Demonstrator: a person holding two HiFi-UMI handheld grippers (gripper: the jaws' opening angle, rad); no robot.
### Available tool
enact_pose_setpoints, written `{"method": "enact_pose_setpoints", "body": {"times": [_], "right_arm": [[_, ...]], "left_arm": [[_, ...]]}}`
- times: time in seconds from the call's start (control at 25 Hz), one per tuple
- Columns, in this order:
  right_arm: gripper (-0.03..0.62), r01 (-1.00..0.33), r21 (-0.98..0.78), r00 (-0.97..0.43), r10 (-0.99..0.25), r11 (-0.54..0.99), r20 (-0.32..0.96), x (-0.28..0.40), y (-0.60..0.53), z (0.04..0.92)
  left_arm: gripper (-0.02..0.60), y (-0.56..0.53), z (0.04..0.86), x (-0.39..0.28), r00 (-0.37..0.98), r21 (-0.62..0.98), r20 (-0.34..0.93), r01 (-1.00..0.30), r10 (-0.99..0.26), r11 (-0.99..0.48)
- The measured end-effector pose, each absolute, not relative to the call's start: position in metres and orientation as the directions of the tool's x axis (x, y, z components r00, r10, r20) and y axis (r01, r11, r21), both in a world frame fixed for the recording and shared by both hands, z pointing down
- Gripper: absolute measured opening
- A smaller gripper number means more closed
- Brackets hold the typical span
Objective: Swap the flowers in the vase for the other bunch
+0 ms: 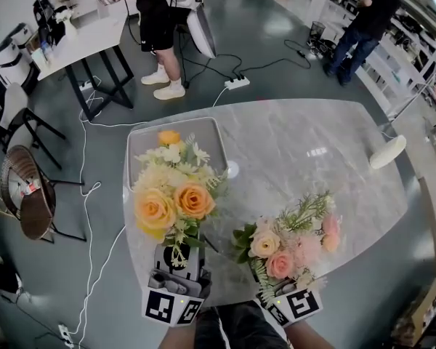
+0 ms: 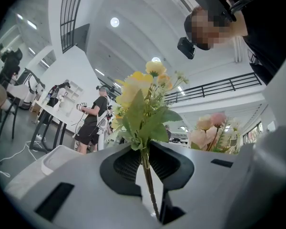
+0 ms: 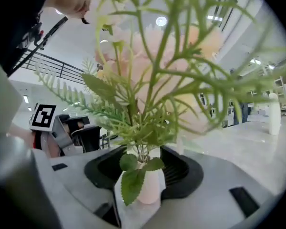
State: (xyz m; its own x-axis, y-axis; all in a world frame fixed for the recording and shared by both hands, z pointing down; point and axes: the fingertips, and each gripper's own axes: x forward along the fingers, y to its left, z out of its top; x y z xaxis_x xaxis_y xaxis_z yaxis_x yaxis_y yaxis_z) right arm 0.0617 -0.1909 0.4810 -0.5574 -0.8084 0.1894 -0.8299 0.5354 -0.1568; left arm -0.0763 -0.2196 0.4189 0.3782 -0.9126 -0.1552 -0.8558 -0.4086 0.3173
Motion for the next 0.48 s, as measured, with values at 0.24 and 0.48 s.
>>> {"method": "enact_pose_setpoints", "body": {"times": [0.24, 0.48], "right_arm": [[0.209, -0.829, -0.165, -0.558, -0.804, 0.534, 0.205, 0.0575, -0.1922, 0.4801], [0.209, -0.829, -0.202, -0.557, -0.8, 0.521, 0.222, 0.0604, -0.1911, 0.4785]], "left_arm": [[0.058, -0.2176, 0.4159, -0.0769, 0.383, 0.314, -0.156, -0.855, -0.911, -0.413], [0.058, -0.215, 0.4111, -0.0751, 0.382, 0.323, -0.145, -0.854, -0.913, -0.408]]}}
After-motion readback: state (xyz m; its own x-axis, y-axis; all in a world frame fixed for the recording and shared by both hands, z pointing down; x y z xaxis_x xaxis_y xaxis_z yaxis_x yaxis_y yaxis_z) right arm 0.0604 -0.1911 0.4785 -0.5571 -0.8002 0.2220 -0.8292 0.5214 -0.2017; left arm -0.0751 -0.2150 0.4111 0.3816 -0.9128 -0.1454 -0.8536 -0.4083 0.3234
